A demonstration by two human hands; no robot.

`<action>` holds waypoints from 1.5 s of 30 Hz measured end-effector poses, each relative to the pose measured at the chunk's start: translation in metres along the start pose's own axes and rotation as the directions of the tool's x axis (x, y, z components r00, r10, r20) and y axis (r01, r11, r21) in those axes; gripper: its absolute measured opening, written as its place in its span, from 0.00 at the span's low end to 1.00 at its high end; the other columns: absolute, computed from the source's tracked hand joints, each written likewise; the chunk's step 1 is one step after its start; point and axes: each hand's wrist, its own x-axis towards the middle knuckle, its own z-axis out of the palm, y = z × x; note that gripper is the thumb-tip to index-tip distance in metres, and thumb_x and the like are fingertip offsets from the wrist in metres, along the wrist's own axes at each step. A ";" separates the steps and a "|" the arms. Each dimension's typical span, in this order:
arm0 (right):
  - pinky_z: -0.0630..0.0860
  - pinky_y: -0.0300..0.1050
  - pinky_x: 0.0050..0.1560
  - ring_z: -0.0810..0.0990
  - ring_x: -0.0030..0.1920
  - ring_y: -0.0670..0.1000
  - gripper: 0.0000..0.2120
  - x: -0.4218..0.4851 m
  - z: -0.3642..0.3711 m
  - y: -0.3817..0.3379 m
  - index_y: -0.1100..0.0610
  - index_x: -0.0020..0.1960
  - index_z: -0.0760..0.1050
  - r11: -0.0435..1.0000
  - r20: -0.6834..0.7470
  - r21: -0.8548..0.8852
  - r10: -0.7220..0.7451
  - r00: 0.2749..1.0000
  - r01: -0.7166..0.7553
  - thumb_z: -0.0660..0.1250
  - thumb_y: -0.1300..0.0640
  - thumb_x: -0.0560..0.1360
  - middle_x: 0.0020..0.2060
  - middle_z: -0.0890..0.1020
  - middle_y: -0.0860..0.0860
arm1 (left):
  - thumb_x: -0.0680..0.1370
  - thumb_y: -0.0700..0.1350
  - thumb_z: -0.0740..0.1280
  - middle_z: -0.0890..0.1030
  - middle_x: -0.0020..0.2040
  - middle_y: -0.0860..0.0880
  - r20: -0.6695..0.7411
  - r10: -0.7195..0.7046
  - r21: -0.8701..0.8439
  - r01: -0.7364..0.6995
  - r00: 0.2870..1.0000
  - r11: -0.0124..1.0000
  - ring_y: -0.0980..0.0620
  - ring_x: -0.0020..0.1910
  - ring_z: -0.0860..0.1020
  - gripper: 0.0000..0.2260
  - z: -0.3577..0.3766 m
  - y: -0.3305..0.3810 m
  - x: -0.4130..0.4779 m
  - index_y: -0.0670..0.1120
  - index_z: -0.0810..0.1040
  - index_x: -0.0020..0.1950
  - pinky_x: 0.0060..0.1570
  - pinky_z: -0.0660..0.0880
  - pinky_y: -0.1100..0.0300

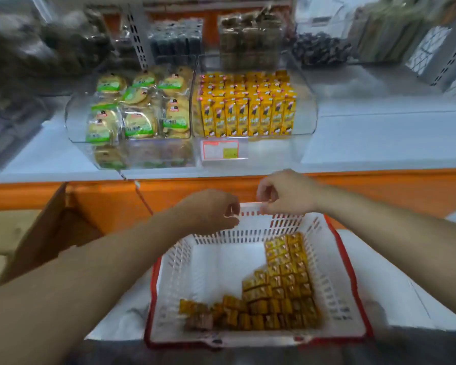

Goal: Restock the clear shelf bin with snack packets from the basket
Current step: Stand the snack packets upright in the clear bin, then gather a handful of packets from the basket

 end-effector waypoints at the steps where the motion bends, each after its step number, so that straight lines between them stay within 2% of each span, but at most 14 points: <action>1: 0.70 0.37 0.37 0.78 0.39 0.45 0.09 0.000 0.022 0.006 0.51 0.46 0.80 0.999 0.057 0.031 0.021 0.998 -0.023 0.77 0.51 0.68 0.36 0.80 0.42 | 0.79 0.54 0.70 0.84 0.56 0.52 0.045 -0.027 -0.006 0.027 0.999 1.000 0.49 0.54 0.80 0.12 0.019 -0.003 0.001 0.52 0.80 0.60 0.48 0.72 0.59; 4: 0.73 0.41 0.42 0.80 0.43 0.49 0.10 -0.001 0.086 0.026 0.52 0.48 0.80 0.987 0.173 0.110 0.097 0.980 -0.117 0.77 0.51 0.70 0.43 0.83 0.48 | 0.80 0.55 0.67 0.81 0.62 0.49 0.162 -0.111 -0.027 0.117 0.981 0.993 0.47 0.59 0.79 0.15 0.077 -0.013 0.006 0.51 0.78 0.64 0.60 0.76 0.51; 7: 0.72 0.44 0.44 0.78 0.43 0.49 0.15 -0.002 0.143 0.048 0.53 0.55 0.78 0.955 0.263 0.166 0.198 0.944 -0.246 0.76 0.49 0.72 0.43 0.77 0.45 | 0.81 0.56 0.66 0.77 0.67 0.48 0.295 -0.147 -0.006 0.156 0.944 0.988 0.46 0.64 0.76 0.17 0.135 -0.023 0.012 0.50 0.75 0.68 0.64 0.74 0.49; 9: 0.71 0.45 0.48 0.76 0.46 0.50 0.18 -0.001 0.176 0.061 0.52 0.59 0.75 0.943 0.331 0.147 0.239 0.913 -0.300 0.74 0.46 0.73 0.47 0.74 0.46 | 0.82 0.56 0.65 0.76 0.68 0.48 0.375 -0.163 -0.040 0.192 0.913 0.981 0.45 0.65 0.75 0.19 0.171 -0.028 0.016 0.50 0.72 0.71 0.62 0.73 0.51; 14: 0.72 0.55 0.64 0.71 0.69 0.58 0.31 0.003 0.238 0.082 0.47 0.73 0.67 0.934 0.403 -0.049 0.343 0.848 -0.355 0.65 0.35 0.75 0.71 0.71 0.54 | 0.80 0.59 0.67 0.77 0.67 0.47 0.446 -0.234 -0.191 0.347 0.864 0.918 0.46 0.62 0.76 0.23 0.246 -0.039 0.023 0.50 0.71 0.71 0.52 0.73 0.54; 20: 0.71 0.57 0.59 0.73 0.62 0.61 0.25 0.008 0.279 0.087 0.49 0.64 0.74 0.939 0.410 -0.283 0.304 0.860 -0.198 0.55 0.35 0.77 0.59 0.80 0.56 | 0.67 0.77 0.65 0.80 0.59 0.50 0.630 -0.243 -0.207 0.461 0.738 0.863 0.50 0.53 0.77 0.36 0.288 -0.048 0.023 0.54 0.77 0.65 0.48 0.75 0.54; 23: 0.73 0.51 0.50 0.76 0.58 0.58 0.29 0.017 0.280 0.089 0.49 0.65 0.74 0.950 0.426 -0.247 0.282 0.860 -0.190 0.62 0.31 0.73 0.56 0.80 0.54 | 0.66 0.72 0.69 0.81 0.54 0.49 0.626 -0.206 -0.314 0.485 0.752 0.816 0.51 0.48 0.77 0.30 0.291 -0.052 0.025 0.51 0.82 0.57 0.45 0.74 0.56; 26: 0.69 0.46 0.42 0.74 0.48 0.53 0.33 0.022 0.278 0.091 0.48 0.64 0.73 0.959 0.465 -0.196 0.274 0.842 -0.204 0.67 0.28 0.68 0.51 0.76 0.50 | 0.74 0.58 0.74 0.82 0.49 0.50 0.578 -0.230 -0.412 0.523 0.783 0.746 0.50 0.49 0.79 0.16 0.288 -0.060 0.026 0.49 0.84 0.55 0.42 0.74 0.59; 29: 0.70 0.45 0.45 0.77 0.54 0.54 0.37 0.023 0.278 0.090 0.51 0.69 0.71 0.960 0.532 -0.112 0.276 0.801 -0.257 0.72 0.32 0.67 0.60 0.78 0.52 | 0.77 0.51 0.73 0.86 0.47 0.48 0.559 -0.255 -0.475 0.556 0.789 0.682 0.47 0.49 0.82 0.12 0.284 -0.064 0.021 0.45 0.85 0.56 0.48 0.80 0.54; 31: 0.71 0.45 0.46 0.77 0.59 0.56 0.38 0.023 0.276 0.088 0.55 0.71 0.70 0.950 0.557 -0.075 0.291 0.778 -0.302 0.72 0.35 0.69 0.65 0.77 0.54 | 0.77 0.52 0.73 0.86 0.50 0.46 0.562 -0.278 -0.494 0.586 0.779 0.643 0.47 0.50 0.83 0.14 0.281 -0.063 0.019 0.45 0.84 0.57 0.54 0.80 0.52; 36: 0.68 0.45 0.49 0.75 0.63 0.56 0.36 0.016 0.267 0.084 0.56 0.72 0.69 0.910 0.495 0.045 0.339 0.800 -0.413 0.71 0.38 0.72 0.68 0.75 0.54 | 0.79 0.57 0.70 0.78 0.62 0.47 0.580 -0.268 -0.359 0.537 0.769 0.763 0.49 0.57 0.75 0.21 0.273 -0.062 0.011 0.49 0.77 0.69 0.53 0.71 0.57; 39: 0.69 0.45 0.50 0.75 0.62 0.55 0.34 0.009 0.265 0.084 0.54 0.70 0.71 0.886 0.470 0.117 0.348 0.811 -0.448 0.72 0.38 0.71 0.66 0.75 0.53 | 0.80 0.56 0.68 0.74 0.72 0.48 0.574 -0.176 -0.425 0.474 0.800 0.771 0.47 0.67 0.73 0.26 0.272 -0.064 0.003 0.56 0.68 0.77 0.62 0.69 0.57; 42: 0.71 0.47 0.52 0.75 0.62 0.55 0.33 0.004 0.266 0.085 0.53 0.70 0.71 0.868 0.478 0.158 0.350 0.805 -0.471 0.72 0.38 0.71 0.65 0.75 0.54 | 0.74 0.51 0.77 0.74 0.70 0.51 0.645 -0.077 -0.456 0.464 0.761 0.760 0.49 0.65 0.75 0.36 0.270 -0.068 -0.001 0.57 0.65 0.79 0.69 0.71 0.52; 45: 0.72 0.48 0.53 0.75 0.63 0.56 0.32 0.002 0.268 0.087 0.52 0.69 0.71 0.854 0.476 0.194 0.349 0.807 -0.483 0.72 0.38 0.71 0.66 0.75 0.54 | 0.69 0.45 0.81 0.73 0.61 0.55 0.675 -0.048 -0.376 0.400 0.736 0.836 0.51 0.59 0.74 0.42 0.270 -0.070 0.000 0.57 0.64 0.79 0.62 0.73 0.54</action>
